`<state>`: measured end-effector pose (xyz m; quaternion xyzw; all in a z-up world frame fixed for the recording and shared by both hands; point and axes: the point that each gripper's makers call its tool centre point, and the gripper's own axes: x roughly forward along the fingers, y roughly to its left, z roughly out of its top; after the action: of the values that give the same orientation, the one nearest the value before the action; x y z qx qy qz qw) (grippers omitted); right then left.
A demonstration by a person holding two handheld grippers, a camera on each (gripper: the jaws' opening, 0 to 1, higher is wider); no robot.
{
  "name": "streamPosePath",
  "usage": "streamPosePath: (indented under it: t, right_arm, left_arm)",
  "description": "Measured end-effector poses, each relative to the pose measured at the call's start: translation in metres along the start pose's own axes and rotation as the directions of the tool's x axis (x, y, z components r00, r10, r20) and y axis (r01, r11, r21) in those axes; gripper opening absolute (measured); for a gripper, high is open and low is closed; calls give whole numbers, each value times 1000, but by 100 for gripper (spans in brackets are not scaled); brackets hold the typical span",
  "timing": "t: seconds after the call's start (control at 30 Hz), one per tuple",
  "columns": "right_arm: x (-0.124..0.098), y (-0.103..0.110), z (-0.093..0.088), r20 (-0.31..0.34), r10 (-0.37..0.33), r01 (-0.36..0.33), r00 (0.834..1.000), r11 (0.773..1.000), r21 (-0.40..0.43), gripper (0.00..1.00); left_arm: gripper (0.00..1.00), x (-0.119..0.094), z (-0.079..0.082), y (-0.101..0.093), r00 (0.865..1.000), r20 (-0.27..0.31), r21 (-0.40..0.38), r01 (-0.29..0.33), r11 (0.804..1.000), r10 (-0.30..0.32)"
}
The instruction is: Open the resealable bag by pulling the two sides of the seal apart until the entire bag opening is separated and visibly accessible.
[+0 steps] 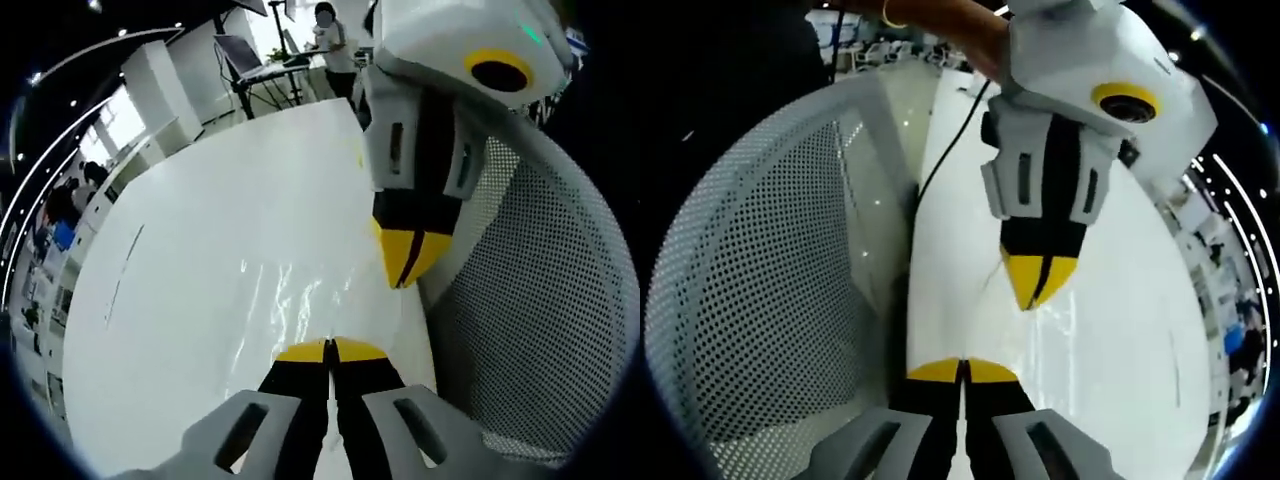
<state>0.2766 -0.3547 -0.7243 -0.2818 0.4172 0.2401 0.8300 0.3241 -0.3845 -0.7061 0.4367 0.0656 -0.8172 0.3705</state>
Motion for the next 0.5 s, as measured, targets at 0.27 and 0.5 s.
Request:
streamPosePath:
  t: [0.27,0.5]
  right_arm:
    - [-2,-4,-1,1,-16,16,1000,1000,4,0]
    - [-8,-16,1,10,-60,60,998,998,13,0]
  left_arm:
    - [0,-13,21,21,990,82,-5,-115,993,115]
    - [0,-28,39,40,965,141,8,-226,974,223]
